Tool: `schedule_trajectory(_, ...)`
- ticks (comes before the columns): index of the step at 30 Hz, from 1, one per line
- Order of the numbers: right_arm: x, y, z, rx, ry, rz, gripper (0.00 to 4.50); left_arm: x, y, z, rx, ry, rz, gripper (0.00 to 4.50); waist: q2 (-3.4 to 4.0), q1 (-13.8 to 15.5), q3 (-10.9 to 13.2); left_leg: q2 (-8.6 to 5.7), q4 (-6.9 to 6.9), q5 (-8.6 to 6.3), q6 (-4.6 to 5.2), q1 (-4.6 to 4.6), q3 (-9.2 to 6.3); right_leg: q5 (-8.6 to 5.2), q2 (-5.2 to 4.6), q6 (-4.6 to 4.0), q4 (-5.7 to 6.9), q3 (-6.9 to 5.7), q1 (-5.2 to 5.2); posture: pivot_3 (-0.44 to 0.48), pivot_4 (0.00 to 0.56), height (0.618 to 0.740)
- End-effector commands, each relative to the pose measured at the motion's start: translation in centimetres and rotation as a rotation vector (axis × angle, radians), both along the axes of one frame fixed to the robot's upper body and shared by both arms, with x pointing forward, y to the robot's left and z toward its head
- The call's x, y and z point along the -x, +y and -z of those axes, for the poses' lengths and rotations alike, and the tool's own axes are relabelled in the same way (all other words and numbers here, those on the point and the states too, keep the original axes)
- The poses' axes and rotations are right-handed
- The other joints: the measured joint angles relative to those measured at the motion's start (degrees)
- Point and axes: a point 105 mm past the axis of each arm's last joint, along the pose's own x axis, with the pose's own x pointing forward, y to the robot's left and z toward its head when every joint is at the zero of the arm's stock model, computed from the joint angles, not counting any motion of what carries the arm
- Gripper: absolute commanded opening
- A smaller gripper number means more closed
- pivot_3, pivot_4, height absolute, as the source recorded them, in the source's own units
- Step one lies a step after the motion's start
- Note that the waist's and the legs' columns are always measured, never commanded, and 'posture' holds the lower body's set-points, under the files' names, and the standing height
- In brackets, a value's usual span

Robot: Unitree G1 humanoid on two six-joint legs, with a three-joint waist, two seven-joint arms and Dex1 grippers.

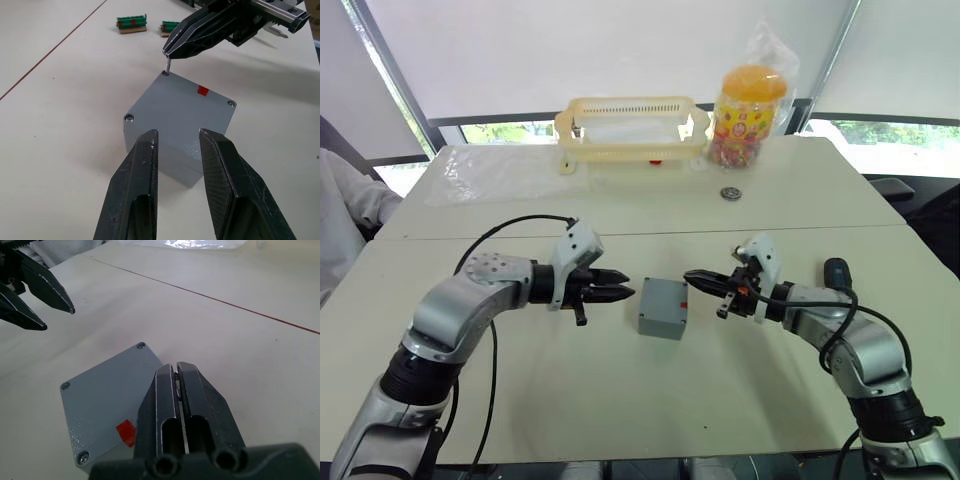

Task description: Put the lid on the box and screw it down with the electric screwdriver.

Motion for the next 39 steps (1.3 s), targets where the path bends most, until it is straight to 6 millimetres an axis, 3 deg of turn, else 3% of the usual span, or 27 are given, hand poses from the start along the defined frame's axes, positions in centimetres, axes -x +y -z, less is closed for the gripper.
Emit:
schedule_trajectory(1,0.0,0.3,-0.9,-0.015,-0.045,-0.010,0.02,0.2,-0.2,-0.7,0.003,-0.041,0.013,1.25,0.00,-0.01,0.00,0.00,0.00,0.00,0.00,0.00,0.00,0.00,0.00,0.00,0.00,0.00,0.00,0.000,0.150,0.740)
schedule_trajectory(28,-0.2,0.3,0.1,0.022,-0.033,-0.016,0.02,-0.1,-0.3,-0.6,0.004,-0.043,0.004,1.25,0.00,0.00,0.00,0.00,0.00,0.00,0.00,0.00,0.00,0.00,0.00,0.00,0.00,0.00,0.00,0.000,0.150,0.740)
schedule_trajectory(31,-0.4,0.3,-0.2,0.025,-0.049,-0.015,0.80,-0.1,-0.3,-0.6,0.005,-0.043,0.003,1.25,0.00,0.00,0.00,0.00,0.00,0.00,0.00,0.00,0.00,0.00,0.00,0.00,0.00,0.00,0.00,0.000,0.150,0.740)
schedule_trajectory(35,-0.6,0.0,-0.9,0.025,-0.075,-0.011,2.84,-0.2,-0.2,-0.7,0.007,-0.044,0.002,1.25,0.00,-0.02,0.00,0.00,0.00,0.00,0.00,0.00,0.00,0.00,0.00,0.00,0.00,0.00,0.00,0.000,0.150,0.740)
schedule_trajectory(39,-0.8,-1.0,-3.4,0.005,-0.157,0.014,2.84,-0.5,-0.1,-1.0,0.015,-0.049,0.000,1.25,0.00,0.05,0.00,0.00,0.00,0.00,0.00,0.00,0.00,0.00,0.00,0.00,0.00,0.00,0.00,0.000,0.150,0.740)
